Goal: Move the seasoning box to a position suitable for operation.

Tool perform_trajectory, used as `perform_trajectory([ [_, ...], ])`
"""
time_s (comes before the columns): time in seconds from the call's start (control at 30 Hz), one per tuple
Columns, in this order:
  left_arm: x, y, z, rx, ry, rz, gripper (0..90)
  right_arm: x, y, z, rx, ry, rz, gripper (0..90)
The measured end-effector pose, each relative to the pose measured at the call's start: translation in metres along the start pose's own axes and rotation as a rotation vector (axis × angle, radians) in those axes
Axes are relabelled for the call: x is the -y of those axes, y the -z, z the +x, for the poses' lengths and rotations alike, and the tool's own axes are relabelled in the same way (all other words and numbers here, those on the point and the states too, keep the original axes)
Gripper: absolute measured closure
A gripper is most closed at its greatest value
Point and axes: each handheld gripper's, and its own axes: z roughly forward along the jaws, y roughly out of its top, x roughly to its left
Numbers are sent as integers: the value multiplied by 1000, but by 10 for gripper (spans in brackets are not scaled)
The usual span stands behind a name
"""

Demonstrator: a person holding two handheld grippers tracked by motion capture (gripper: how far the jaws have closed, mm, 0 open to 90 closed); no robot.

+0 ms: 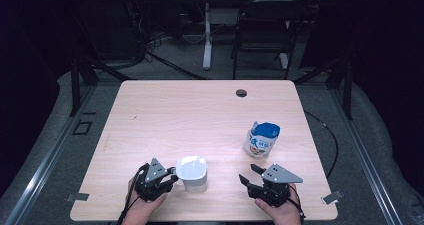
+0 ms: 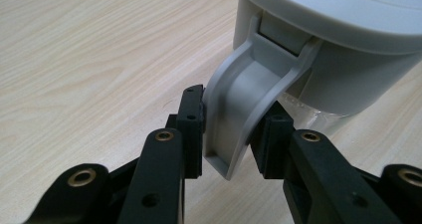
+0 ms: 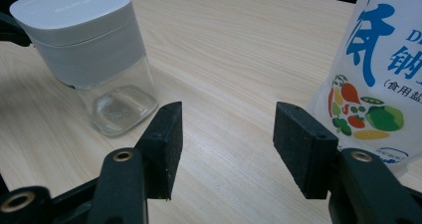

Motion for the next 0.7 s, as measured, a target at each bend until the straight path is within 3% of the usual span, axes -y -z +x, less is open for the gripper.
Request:
perform_trajectory([
  [0.2, 2, 2, 5, 41, 26, -12, 652, 0, 0, 0, 1, 0, 2, 451],
  [0.37, 1, 10, 8, 53, 36, -14, 601, 0, 1, 1, 0, 0, 1, 451],
  [0.6, 1, 21, 11, 75, 43, -18, 595, -1, 1, 1, 0, 1, -2, 451],
  [0.7, 0, 26, 13, 65, 49, -27, 596, -1, 1, 1, 0, 0, -3, 451],
])
